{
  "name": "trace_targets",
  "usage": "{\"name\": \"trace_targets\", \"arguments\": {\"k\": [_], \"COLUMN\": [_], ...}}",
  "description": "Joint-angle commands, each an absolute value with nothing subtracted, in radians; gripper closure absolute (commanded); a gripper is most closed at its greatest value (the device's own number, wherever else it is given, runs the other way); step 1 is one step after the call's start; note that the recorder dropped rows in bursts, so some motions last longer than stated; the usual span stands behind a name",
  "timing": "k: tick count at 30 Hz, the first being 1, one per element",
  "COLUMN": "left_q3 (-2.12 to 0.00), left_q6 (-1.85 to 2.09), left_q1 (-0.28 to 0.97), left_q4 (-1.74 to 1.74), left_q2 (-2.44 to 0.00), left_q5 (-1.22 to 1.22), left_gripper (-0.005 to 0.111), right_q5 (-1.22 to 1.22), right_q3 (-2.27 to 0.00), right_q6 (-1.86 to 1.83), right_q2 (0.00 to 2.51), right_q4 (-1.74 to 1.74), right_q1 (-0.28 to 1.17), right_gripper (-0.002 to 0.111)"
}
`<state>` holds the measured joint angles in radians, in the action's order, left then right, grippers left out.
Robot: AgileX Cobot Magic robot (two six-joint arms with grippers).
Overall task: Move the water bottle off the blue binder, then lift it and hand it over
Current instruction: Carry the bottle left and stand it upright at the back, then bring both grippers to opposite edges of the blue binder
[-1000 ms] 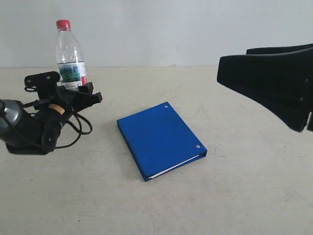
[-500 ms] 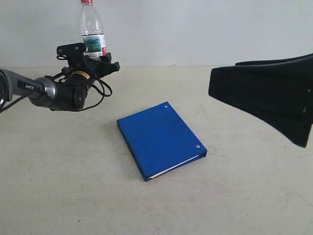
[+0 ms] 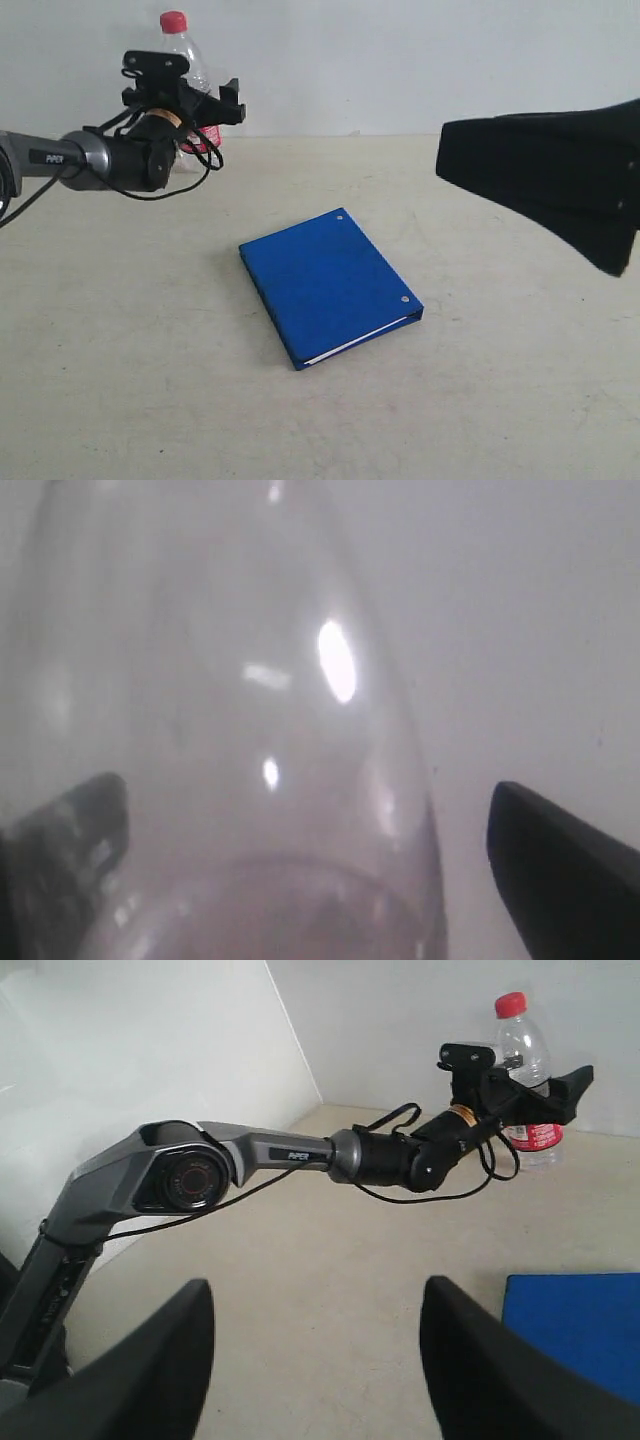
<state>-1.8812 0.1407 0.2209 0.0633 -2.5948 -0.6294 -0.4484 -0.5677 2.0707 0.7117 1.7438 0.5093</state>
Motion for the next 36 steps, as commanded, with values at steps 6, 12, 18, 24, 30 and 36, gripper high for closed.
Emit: {"name": "trace_targets", "arguments": {"k": [6,12,18,24,30,36], "left_q3": [-1.888,-1.888,-1.682,-1.3,-1.107,-0.897], "left_q6": [0.349,0.305,0.187,0.187,0.213,0.306], "left_q1": [0.22,0.207,0.221,0.304,0.368,0.384], "left_q4": [0.094,0.094,0.094,0.261,0.323,0.692], "left_q2": [-2.349,-2.167,-1.974,-1.608,-1.477,-1.524], "left_q5": [0.006,0.006,0.285,0.272,0.507,0.632], "left_gripper": [0.017,0.017,0.017,0.017,0.017,0.017], "right_q5": [-0.368,-0.353,-0.444,-0.301,-0.344,-1.149], "right_q3": [-0.57,-0.57,-0.57,-0.57,-0.668,-0.937], "right_q6": [2.071,2.06,2.099,2.099,2.099,2.099], "right_q2": [0.71,0.71,0.721,1.065,1.404,1.788], "right_q4": [1.744,1.744,1.744,1.744,1.657,1.73], "right_q1": [0.51,0.51,0.51,0.51,0.334,-0.005], "right_gripper": [0.053,0.053,0.053,0.061,0.061,0.061]}}
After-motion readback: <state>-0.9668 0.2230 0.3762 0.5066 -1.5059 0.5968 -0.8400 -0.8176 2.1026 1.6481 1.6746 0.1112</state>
